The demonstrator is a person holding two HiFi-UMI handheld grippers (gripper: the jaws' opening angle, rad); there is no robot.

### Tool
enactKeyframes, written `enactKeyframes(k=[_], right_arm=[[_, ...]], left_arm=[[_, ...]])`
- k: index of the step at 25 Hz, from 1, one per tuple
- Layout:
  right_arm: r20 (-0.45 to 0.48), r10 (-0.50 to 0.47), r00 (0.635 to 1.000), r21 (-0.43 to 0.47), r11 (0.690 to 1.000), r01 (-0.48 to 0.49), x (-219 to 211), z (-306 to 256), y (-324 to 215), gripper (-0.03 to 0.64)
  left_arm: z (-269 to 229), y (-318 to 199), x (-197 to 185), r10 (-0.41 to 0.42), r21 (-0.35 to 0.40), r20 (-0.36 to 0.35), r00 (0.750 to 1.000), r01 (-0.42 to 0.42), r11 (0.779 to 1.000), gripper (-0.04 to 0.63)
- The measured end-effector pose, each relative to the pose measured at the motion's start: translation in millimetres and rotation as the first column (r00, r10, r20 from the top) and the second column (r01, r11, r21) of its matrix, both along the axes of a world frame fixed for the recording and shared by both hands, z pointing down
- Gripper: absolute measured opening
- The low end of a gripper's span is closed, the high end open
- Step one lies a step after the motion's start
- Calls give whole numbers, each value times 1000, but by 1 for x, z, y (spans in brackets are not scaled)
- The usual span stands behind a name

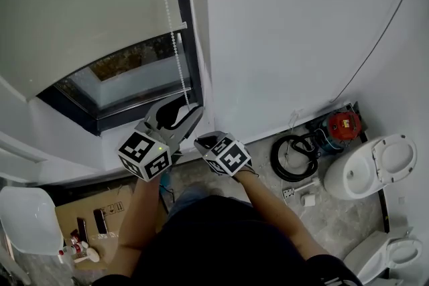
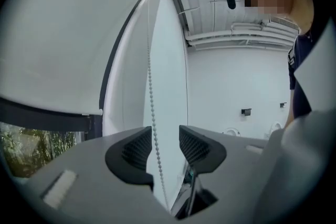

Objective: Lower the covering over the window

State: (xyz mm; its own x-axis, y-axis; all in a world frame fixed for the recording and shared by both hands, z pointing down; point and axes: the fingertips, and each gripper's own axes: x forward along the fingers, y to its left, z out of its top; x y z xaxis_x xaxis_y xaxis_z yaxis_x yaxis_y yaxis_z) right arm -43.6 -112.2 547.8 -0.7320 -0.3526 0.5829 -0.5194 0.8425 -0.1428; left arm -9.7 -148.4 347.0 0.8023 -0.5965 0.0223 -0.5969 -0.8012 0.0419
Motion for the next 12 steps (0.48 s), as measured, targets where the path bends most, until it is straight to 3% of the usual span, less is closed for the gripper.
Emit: enactKeyframes(k=[8,12], right_arm=[[-16,-8,1000,7,1000,8,0,1,-3,12],[-96,-48,994,-30,999,45,0,24,5,12]], left_arm=[[-25,-9,-3,-36,50,-28,999,38,998,102],[-20,-10,-3,-53,62,15,998,52,997,58]])
